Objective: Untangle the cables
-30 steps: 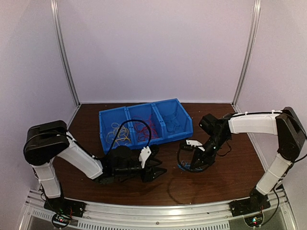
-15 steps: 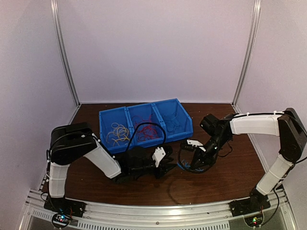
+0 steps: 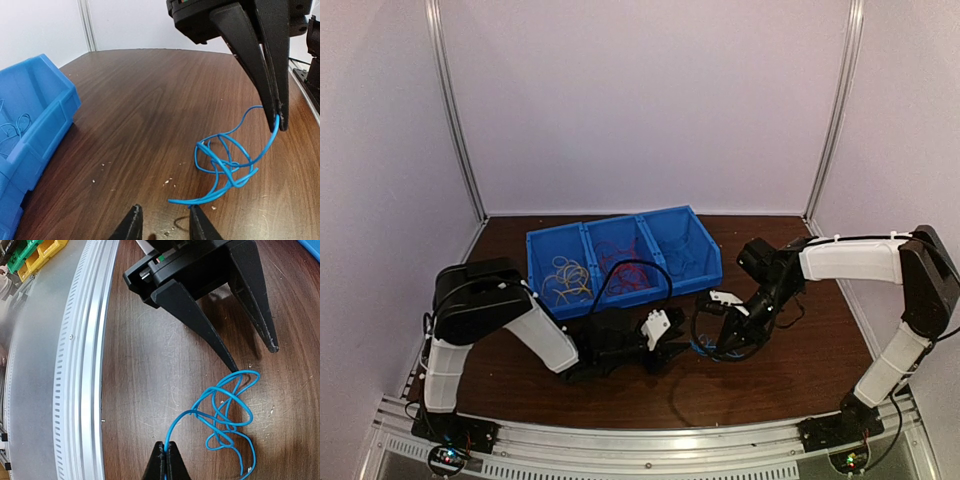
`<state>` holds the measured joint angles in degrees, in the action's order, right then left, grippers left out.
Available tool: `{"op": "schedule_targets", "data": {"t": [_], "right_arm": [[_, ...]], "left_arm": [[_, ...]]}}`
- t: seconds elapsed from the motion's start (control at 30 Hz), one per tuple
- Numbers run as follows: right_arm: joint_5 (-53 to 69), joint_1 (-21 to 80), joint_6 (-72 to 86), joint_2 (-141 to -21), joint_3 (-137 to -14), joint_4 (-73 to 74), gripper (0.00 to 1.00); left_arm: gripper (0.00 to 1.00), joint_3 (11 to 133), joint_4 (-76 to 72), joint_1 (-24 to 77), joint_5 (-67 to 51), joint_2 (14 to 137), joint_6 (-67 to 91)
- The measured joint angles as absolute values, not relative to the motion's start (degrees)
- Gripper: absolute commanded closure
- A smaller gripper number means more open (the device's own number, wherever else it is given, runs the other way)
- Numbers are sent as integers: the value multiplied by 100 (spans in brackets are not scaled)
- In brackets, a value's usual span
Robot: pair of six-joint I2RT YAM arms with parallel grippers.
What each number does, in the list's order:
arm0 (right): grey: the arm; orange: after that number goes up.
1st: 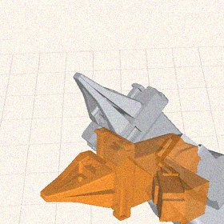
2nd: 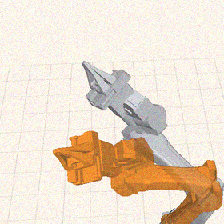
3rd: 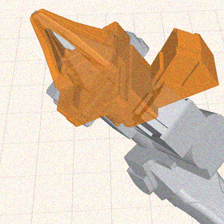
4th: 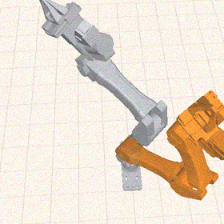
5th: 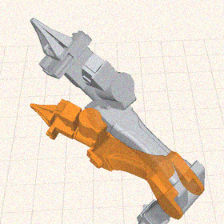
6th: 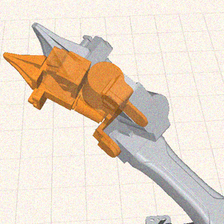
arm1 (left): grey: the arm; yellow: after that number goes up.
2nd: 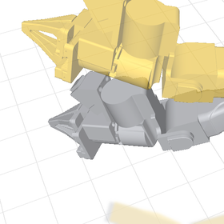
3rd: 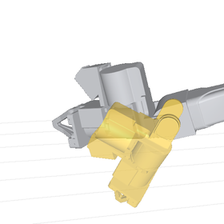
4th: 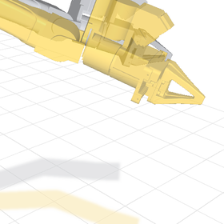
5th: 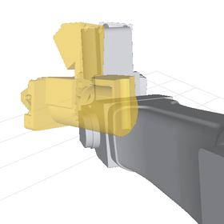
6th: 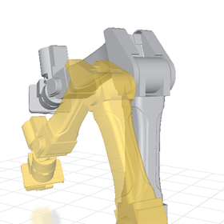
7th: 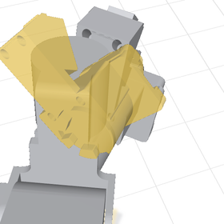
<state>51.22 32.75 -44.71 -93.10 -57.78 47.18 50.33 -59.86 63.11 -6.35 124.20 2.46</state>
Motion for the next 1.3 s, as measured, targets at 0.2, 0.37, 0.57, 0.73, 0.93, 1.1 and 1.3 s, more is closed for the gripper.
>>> {"op": "schedule_targets", "data": {"t": [0.2,0.37,0.57,0.73,0.93,1.1,1.3], "right_arm": [[5186,3275,-4475,-9310,-5793,4781,100],[5231,3275,-4484,-9310,-5800,4845,100],[5258,3275,-4484,-9310,-5876,4866,100],[5258,3275,-4482,-9310,-5876,4864,100],[5260,3275,-4466,-9310,-5876,4856,100],[5260,3275,-4464,-9310,-5876,4836,100],[5266,3267,-4464,-9310,-5876,4840,100]], "left_arm": [[63,5153,-5944,6311,-493,12440,30],[61,5328,-5852,6311,-517,12514,-148],[57,5398,-5870,6329,-788,12540,-325],[55,5284,-6053,6407,-1144,12536,-408],[73,5273,-6005,6584,-1439,12536,-558],[84,5295,-5975,6628,-1457,12536,-602],[88,5260,-5850,6626,-1358,12536,-609]]}}
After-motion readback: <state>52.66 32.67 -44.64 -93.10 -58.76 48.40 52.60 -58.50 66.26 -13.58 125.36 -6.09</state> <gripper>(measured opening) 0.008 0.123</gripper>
